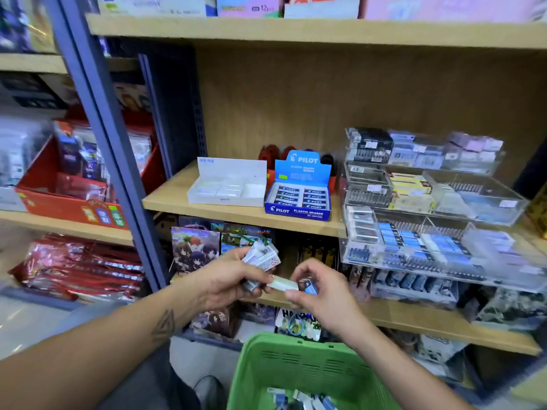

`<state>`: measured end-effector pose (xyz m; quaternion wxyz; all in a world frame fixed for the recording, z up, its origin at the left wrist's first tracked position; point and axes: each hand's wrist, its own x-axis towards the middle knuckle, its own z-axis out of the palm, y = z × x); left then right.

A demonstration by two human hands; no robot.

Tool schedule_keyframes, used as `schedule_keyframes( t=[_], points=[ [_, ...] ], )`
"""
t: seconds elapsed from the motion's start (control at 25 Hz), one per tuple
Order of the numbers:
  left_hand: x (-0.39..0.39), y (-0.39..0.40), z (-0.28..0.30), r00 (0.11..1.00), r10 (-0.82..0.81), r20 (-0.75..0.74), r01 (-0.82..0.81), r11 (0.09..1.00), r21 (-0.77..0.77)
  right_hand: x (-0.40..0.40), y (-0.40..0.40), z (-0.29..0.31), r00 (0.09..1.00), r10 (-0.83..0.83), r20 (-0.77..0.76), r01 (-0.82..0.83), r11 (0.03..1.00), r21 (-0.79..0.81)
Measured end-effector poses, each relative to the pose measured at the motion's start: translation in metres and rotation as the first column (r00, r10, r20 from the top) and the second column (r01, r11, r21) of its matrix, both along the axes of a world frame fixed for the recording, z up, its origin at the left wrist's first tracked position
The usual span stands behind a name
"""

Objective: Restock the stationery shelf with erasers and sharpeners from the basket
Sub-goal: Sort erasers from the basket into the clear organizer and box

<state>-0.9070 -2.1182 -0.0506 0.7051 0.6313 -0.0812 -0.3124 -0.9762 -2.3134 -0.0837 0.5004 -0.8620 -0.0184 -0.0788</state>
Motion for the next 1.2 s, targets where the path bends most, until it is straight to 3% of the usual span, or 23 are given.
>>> schedule_keyframes(
  t=[0.16,0.36,0.56,0.68,0.8,0.96,1.2],
  points=[
    [0.017,0.024,0.049,0.981,0.034,0.191,-0.042,0.998,0.036,0.021,0.025,0.056,0.998,0.050,0.026,-0.041,0.967,-0.253],
    [0.058,0.042,0.094,0.946,0.088,0.313,-0.115,0.991,0.067,0.079,0.046,0.114,1.000,0.007,-0.007,-0.009,0.954,-0.299],
    [0.125,0.070,0.111,0.854,0.337,0.396,-0.431,0.885,0.175,0.151,0.056,0.140,0.995,-0.094,0.017,0.090,0.856,-0.509],
    [0.159,0.073,0.113,0.811,0.275,0.516,-0.461,0.844,0.275,0.185,0.066,0.153,0.980,-0.197,0.041,0.176,0.742,-0.647],
    [0.183,0.063,0.109,0.801,0.151,0.580,-0.417,0.835,0.358,0.210,0.074,0.156,0.973,-0.228,0.018,0.159,0.618,-0.770],
    [0.203,0.052,0.099,0.775,0.123,0.619,-0.412,0.842,0.349,0.231,0.075,0.145,0.974,-0.215,0.073,0.173,0.491,-0.854],
    [0.209,0.055,0.079,0.712,0.114,0.693,-0.420,0.860,0.290,0.244,0.079,0.127,0.978,-0.124,0.167,0.202,0.375,-0.905]
  ],
)
